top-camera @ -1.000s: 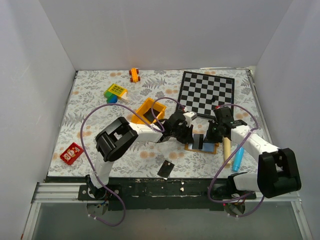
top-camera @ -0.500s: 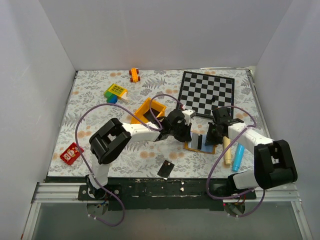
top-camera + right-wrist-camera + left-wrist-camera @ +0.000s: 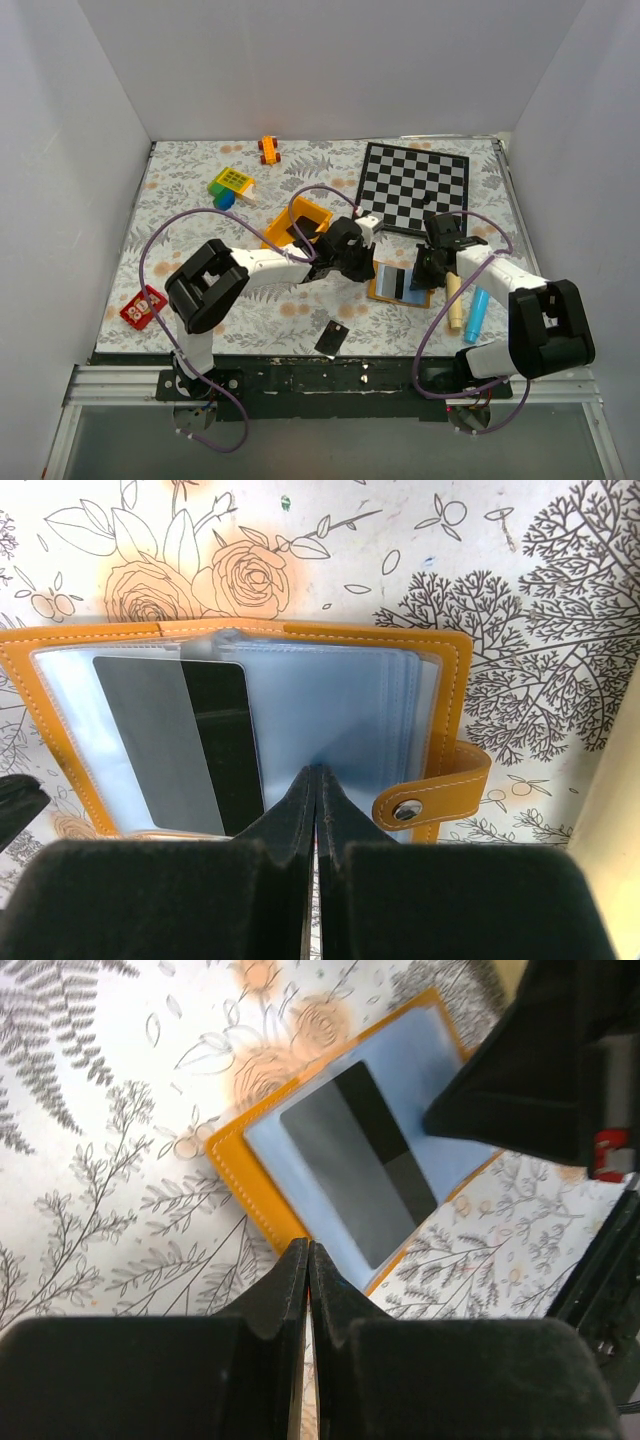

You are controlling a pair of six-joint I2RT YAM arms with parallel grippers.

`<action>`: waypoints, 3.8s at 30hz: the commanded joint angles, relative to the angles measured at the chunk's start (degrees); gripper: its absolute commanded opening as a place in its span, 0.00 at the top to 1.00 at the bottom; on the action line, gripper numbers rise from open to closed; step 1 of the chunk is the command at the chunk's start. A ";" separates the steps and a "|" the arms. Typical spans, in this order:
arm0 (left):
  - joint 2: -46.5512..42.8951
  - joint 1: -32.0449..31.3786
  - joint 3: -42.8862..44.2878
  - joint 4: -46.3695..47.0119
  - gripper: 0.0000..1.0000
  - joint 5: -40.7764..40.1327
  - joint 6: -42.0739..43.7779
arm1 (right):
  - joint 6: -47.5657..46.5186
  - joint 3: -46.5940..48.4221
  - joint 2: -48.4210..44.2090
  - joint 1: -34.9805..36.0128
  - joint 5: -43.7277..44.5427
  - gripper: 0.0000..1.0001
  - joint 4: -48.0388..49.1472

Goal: Put the credit cards into the card holder
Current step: Insert the credit card into the card slot.

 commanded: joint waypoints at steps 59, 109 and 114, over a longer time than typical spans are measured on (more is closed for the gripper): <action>7.15 0.19 4.18 -6.65 1.00 0.65 4.77 | -0.96 5.63 4.14 0.64 -5.01 0.99 0.33; 7.50 0.11 4.62 -7.27 1.00 1.09 4.68 | -0.87 8.09 8.45 6.45 -8.52 0.99 6.13; 7.59 0.11 4.62 -7.27 1.00 1.17 4.86 | -0.87 8.01 8.45 6.71 -8.52 0.99 6.22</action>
